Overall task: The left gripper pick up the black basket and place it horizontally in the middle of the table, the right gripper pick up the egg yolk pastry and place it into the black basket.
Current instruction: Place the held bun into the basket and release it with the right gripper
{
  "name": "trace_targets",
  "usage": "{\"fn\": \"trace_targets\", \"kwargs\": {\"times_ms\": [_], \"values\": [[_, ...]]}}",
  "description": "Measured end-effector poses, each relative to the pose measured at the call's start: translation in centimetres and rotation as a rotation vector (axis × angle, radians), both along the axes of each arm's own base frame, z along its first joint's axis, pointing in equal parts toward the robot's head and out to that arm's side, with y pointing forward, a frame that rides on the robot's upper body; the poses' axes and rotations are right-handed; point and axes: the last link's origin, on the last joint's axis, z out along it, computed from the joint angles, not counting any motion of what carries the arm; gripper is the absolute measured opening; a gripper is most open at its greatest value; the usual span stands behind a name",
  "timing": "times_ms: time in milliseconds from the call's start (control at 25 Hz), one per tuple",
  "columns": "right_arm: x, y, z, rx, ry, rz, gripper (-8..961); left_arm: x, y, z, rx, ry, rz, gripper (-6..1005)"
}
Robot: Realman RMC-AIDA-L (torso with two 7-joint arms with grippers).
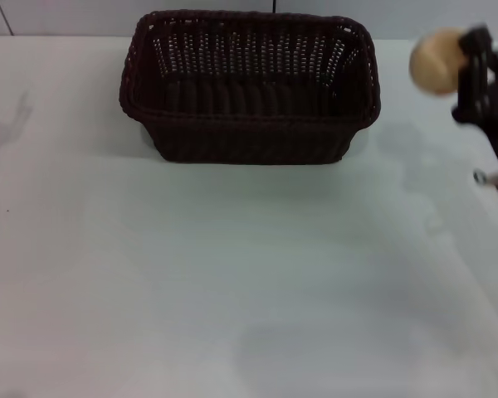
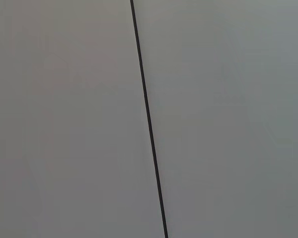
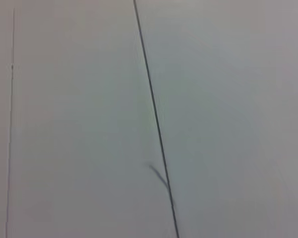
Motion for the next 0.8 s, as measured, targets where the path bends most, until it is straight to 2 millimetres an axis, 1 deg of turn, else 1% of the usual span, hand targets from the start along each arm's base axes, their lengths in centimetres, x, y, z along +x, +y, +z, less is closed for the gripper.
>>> {"fn": "trace_targets", "kwargs": {"times_ms": [40, 80, 200, 240, 280, 400, 440, 520, 680, 800], "values": [[-0.6, 2.0, 0.4, 0.011, -0.031, -0.001, 26, -0.1, -0.1, -0.1, -0.002, -0.002, 0.004, 827], [-0.6, 2.0, 0.4, 0.011, -0.031, -0.001, 29, -0.1, -0.1, -0.1, -0.002, -0.002, 0.004, 827], [-1.4, 4.8, 0.8, 0.002, -0.071, -0.008, 39, -0.4, -0.3, -0.3, -0.006, -0.011, 0.015, 827], [-1.8, 6.7, 0.9, -0.030, -0.097, -0.021, 42, -0.4, -0.3, -0.3, -0.006, -0.011, 0.015, 827], [-1.8, 6.7, 0.9, -0.030, -0.097, -0.021, 45, -0.4, -0.3, -0.3, -0.006, -0.011, 0.015, 827], [-1.9, 9.5, 1.2, -0.083, -0.161, -0.075, 55, -0.5, -0.5, -0.5, -0.009, -0.022, 0.016, 827], [-2.3, 10.3, 1.2, -0.093, -0.197, -0.068, 58, -0.4, -0.4, -0.6, -0.012, -0.025, 0.015, 827], [-2.5, 10.4, 1.3, -0.092, -0.207, -0.054, 64, -0.4, -0.4, -0.8, -0.017, -0.026, 0.015, 827], [-2.9, 9.7, 1.6, -0.073, -0.181, 0.000, 77, -0.3, -0.3, -1.0, -0.025, -0.026, 0.015, 827], [-2.9, 9.3, 1.4, -0.091, -0.165, 0.006, 132, -0.2, -0.2, -1.1, -0.029, -0.027, 0.014, 827]]}}
